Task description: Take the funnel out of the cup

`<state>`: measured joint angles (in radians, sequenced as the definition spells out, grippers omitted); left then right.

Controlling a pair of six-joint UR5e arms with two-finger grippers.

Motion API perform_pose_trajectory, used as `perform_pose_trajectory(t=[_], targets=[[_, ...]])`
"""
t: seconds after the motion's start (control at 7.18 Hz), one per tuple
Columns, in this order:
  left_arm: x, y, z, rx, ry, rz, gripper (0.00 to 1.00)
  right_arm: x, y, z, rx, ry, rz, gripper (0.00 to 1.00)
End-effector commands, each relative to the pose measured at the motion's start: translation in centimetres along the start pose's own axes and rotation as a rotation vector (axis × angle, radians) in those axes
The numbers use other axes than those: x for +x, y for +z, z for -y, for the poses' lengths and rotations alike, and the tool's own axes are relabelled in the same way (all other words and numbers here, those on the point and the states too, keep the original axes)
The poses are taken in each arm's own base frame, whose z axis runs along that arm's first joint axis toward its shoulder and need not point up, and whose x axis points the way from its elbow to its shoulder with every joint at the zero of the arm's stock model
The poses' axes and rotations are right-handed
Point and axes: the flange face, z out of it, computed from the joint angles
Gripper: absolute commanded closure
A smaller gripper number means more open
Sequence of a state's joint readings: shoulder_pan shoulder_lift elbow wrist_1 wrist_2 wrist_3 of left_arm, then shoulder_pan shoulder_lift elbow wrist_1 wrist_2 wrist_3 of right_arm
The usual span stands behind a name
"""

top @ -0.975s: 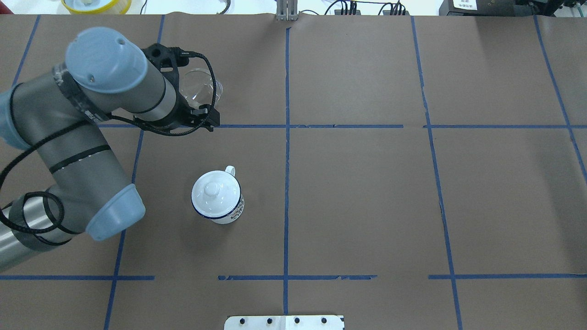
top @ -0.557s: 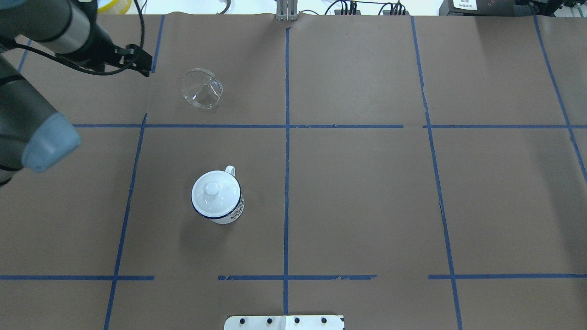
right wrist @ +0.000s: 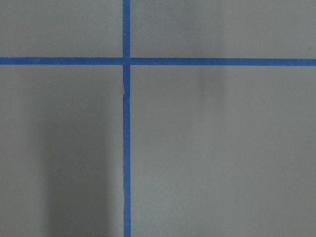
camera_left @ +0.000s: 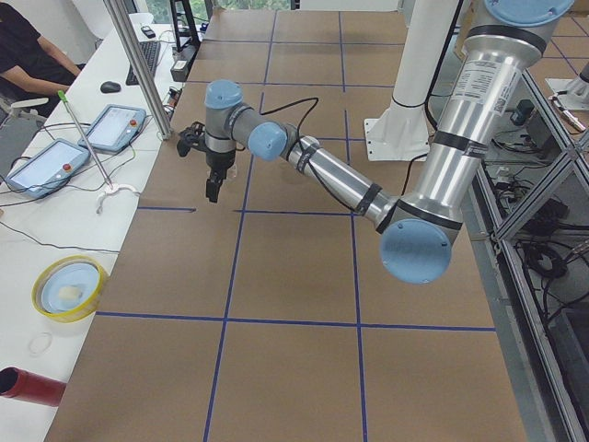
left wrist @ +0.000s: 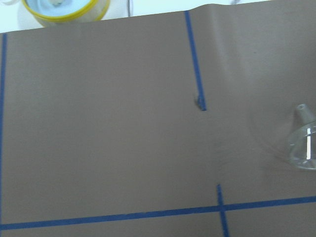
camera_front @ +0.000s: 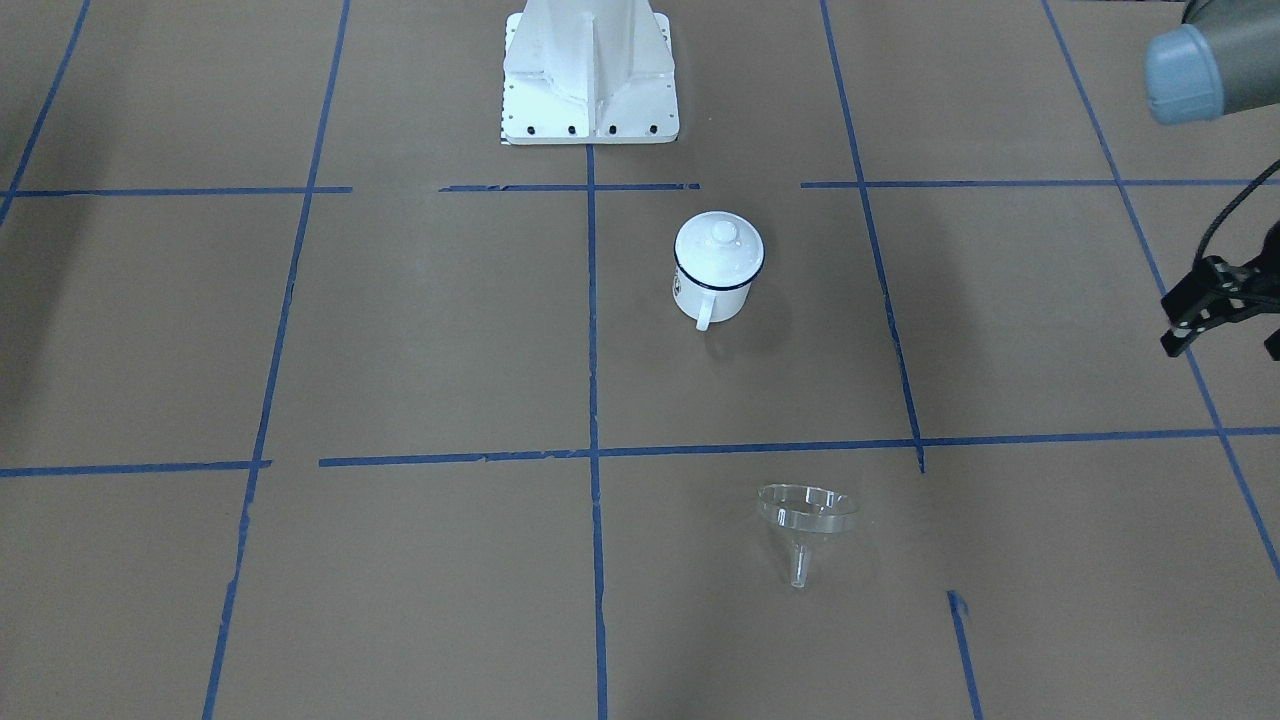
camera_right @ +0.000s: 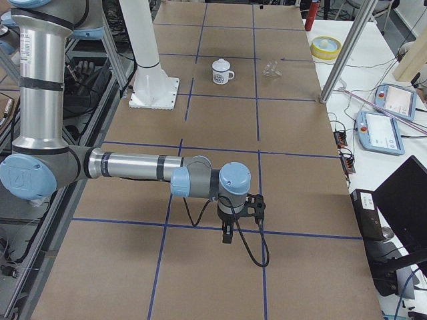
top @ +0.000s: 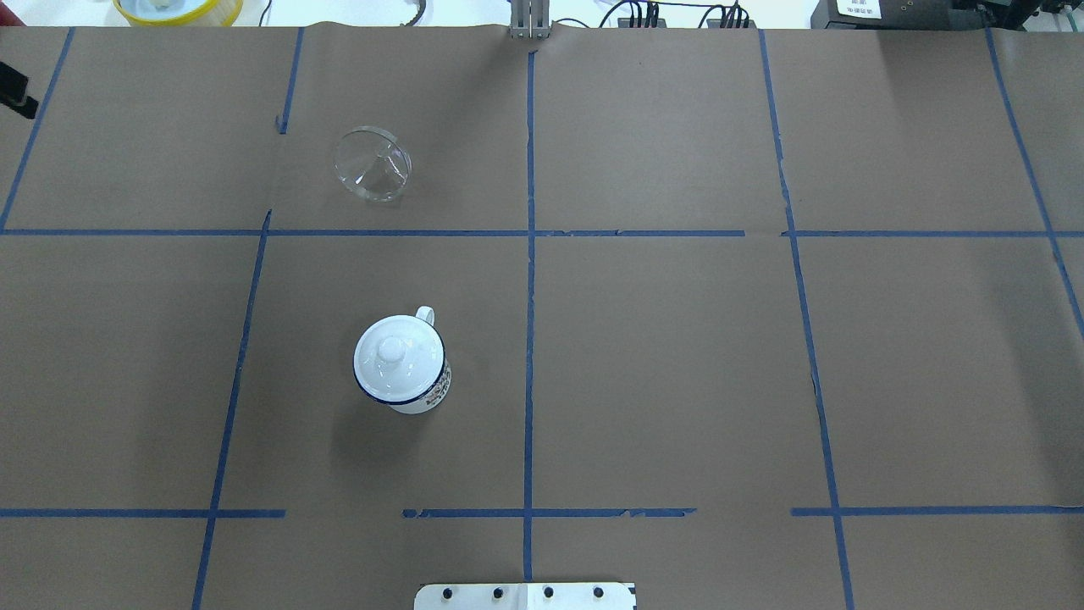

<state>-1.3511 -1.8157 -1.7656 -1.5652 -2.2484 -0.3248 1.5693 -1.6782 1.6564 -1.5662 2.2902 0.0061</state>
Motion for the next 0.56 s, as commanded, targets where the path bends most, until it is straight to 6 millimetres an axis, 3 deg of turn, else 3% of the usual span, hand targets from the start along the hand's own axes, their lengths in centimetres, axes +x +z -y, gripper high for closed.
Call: perform_pose_trajectory(t=[0.0,0.14,0.28,0.42], targets=[[-12.8,2.7,-3.6,-0.090,0.088,-0.020,0.00,0.0,0.0,0.0,0.000,0.000,0.000,0.00],[-17.6,3.5,-4.9,-0.111,0.077,-0.013,0.00,0.0,0.0,0.0,0.000,0.000,0.000,0.00],[-21.1,4.8,-7.9,-0.145,0.069,-0.018,0.00,0.0,0.0,0.0,0.000,0.000,0.000,0.00],[-22.8,4.7,-9.6,-0.147,0.065,-0.017,0.00,0.0,0.0,0.0,0.000,0.000,0.000,0.00]])
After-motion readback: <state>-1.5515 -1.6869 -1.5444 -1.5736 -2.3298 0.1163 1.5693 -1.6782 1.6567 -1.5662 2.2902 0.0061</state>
